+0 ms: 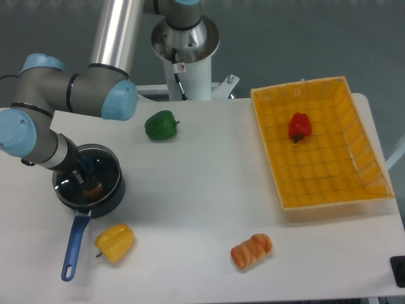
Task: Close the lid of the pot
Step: 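Adjust the lid on the saucepan rim while holding the knob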
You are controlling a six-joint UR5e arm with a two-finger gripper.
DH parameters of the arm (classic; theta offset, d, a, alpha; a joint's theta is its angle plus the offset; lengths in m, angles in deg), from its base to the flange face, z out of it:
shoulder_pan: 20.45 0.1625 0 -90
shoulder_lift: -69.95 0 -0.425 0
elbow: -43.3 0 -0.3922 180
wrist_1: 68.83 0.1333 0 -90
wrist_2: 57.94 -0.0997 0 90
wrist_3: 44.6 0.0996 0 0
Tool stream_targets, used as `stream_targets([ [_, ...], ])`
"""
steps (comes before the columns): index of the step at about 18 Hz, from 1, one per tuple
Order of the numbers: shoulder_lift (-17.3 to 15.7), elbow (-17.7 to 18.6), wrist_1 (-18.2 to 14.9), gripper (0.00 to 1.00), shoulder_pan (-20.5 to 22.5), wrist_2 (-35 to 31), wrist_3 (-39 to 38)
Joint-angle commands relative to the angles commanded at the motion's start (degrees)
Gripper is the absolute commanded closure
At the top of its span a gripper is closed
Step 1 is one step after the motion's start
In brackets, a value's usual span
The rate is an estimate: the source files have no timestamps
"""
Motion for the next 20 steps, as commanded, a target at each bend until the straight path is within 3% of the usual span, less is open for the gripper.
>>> stream_targets([
  [9,2.0,-1.6,0.6,0.45,-0.2,0.0,-1.4],
  [17,1.8,-1.2,0.9,0.44,-0.3,0.0,-1.3],
  [20,1.7,-0.9,0.9,0.26,-0.3,0.0,-1.1],
])
